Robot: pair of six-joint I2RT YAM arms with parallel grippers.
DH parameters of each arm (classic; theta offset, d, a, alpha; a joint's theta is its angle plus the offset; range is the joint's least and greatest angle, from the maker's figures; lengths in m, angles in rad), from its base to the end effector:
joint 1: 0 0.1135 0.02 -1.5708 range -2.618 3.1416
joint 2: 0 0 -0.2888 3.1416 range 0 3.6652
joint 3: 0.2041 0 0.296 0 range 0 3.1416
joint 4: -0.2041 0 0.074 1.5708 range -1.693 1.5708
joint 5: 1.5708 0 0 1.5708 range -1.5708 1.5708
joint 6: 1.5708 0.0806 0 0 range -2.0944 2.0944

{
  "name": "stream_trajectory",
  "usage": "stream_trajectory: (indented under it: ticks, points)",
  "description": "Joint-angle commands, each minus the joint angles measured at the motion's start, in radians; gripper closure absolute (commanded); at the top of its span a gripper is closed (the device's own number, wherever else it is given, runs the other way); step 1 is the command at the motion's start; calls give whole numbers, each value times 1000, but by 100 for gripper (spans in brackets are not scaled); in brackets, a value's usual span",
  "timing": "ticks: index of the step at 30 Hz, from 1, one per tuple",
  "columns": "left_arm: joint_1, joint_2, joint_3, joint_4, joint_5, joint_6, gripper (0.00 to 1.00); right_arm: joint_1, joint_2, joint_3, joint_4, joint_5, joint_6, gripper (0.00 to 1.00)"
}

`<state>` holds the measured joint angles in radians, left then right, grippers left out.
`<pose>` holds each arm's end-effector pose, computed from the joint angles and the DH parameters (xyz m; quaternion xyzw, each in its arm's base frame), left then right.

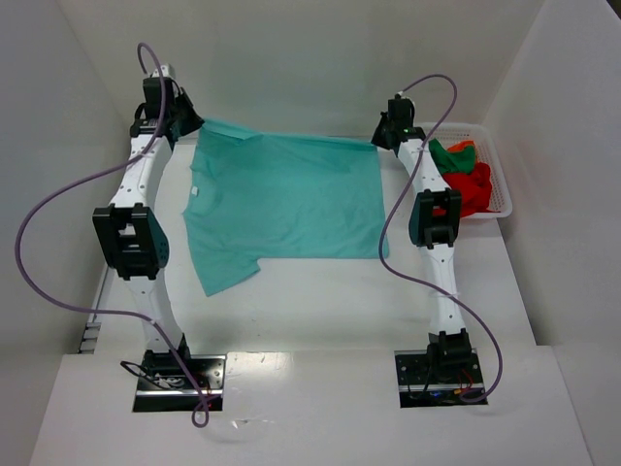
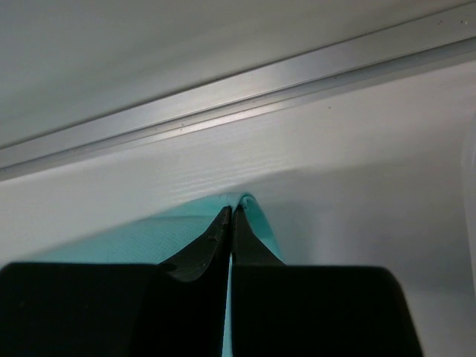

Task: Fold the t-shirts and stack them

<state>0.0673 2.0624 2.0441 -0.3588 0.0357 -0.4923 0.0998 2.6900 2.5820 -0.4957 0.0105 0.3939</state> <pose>0.5898 0.0369 0.3659 -0.2187 0.7976 -0.1330 0.5462 0.6983 0.0691 0.1802 0.1321 0.8754 0.1091 0.4520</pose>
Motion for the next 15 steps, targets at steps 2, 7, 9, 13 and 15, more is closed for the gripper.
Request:
stream_trajectory:
  ticks: [2,7,9,13,15]
  points:
    - [19,-108,-71,-6,16,34,100,-18,-116,-52,15,9,6,100]
    - [28,-150,-198,14,16,34,100,-18,-206,-177,83,0,6,100]
    - [28,-159,-225,24,16,25,100,-28,-257,-244,106,0,6,100]
    - [37,-168,-269,34,16,24,100,-28,-315,-313,135,0,6,100]
    - [37,-168,-291,34,16,24,100,-37,-335,-344,146,0,6,100]
